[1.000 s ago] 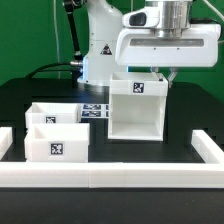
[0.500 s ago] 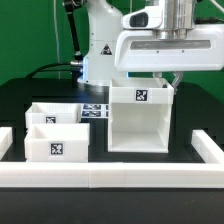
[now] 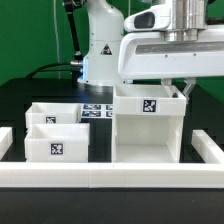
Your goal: Assemble drawer
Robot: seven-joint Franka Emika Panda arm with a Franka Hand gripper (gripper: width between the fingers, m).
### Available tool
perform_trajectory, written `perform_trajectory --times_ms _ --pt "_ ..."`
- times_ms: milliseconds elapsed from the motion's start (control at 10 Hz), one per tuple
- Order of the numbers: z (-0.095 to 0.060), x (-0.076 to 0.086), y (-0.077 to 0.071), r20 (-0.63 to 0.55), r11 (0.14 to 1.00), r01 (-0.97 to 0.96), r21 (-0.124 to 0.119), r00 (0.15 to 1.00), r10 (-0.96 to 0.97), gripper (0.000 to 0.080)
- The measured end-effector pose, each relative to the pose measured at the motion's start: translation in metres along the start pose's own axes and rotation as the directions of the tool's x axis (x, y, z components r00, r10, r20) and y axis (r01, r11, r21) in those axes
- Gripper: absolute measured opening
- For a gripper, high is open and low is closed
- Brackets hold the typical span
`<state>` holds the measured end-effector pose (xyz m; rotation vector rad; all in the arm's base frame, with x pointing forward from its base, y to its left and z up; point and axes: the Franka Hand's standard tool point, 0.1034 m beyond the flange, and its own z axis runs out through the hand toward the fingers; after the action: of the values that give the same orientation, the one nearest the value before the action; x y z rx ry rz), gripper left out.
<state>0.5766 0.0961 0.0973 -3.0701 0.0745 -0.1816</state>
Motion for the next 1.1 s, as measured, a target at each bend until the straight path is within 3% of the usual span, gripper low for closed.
perform_trajectory --times_ms 300,700,1100 --pt "-0.0004 0.0035 -0.0020 -0.005 1.000 -0.008 0.002 1.000 0.008 0.0038" --pt "-0.0027 0.0059 -0.0072 -0.011 0.979 -0.203 0.021 0.979 0.204 0.0038" --pt "-0.0033 0.0130 -0.0019 0.012 0.823 -0.566 0.052 0.824 0.566 0.0038"
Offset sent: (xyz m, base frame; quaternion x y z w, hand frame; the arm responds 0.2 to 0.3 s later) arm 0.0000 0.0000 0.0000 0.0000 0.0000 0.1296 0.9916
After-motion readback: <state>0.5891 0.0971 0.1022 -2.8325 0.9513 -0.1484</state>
